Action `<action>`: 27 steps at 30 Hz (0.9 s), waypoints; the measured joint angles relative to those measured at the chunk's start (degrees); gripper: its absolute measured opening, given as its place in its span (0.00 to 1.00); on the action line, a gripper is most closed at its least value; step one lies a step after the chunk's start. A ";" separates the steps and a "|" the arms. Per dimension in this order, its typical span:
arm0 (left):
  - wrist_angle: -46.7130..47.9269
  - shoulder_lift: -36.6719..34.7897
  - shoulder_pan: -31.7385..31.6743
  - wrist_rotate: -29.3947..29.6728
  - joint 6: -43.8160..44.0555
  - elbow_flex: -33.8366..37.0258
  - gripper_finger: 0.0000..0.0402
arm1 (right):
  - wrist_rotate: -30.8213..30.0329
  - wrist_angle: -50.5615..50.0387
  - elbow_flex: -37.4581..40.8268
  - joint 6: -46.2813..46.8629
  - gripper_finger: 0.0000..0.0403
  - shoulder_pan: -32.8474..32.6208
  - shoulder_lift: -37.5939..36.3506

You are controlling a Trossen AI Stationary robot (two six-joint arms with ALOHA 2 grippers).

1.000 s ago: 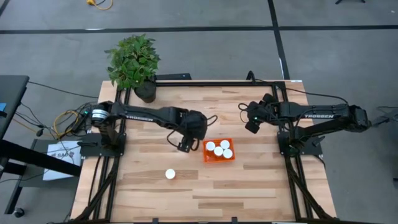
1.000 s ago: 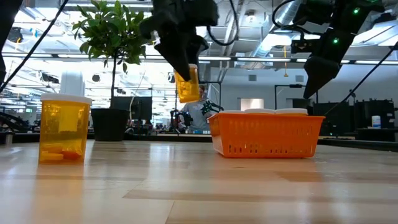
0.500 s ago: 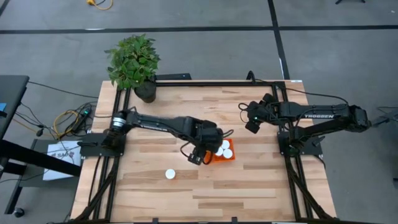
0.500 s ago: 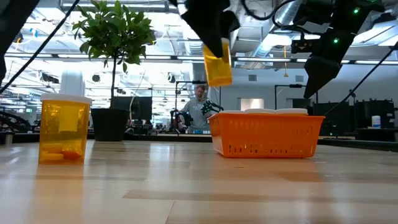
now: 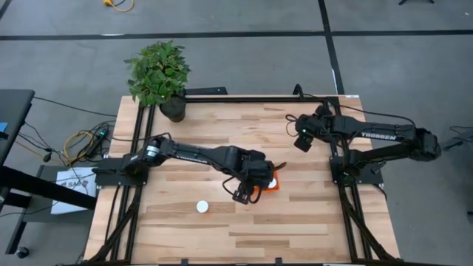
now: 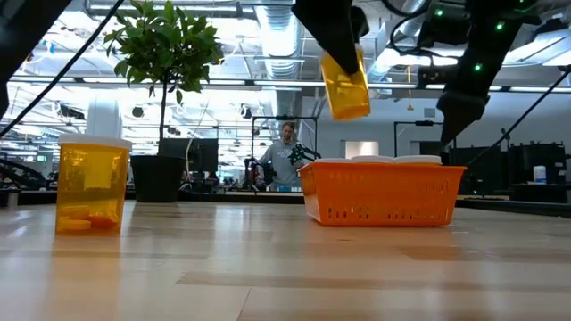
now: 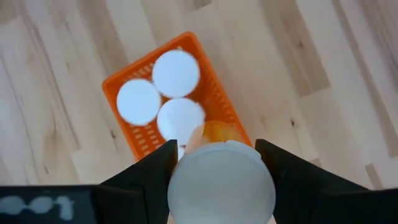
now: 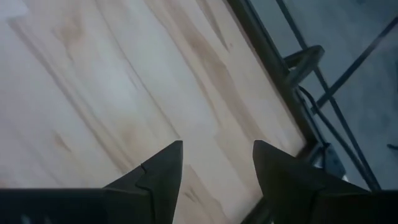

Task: Pick and place pill bottles into a basket
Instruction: Put the orange pill bottle into the orange bin

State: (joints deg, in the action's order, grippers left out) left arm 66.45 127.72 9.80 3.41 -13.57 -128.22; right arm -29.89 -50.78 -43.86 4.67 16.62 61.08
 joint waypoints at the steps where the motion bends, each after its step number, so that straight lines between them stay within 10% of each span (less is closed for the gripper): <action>1: 0.17 0.01 -0.08 -0.19 1.00 0.00 0.49 | 0.00 0.04 0.00 -0.65 0.47 0.70 0.02; 27: 1.33 2.69 -0.62 -3.30 4.82 0.04 0.49 | 0.02 0.52 -0.02 -5.32 0.47 3.77 0.02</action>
State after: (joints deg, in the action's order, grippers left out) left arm 67.78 130.41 9.18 0.11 -8.75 -128.18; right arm -29.87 -50.26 -43.88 -0.65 20.39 61.10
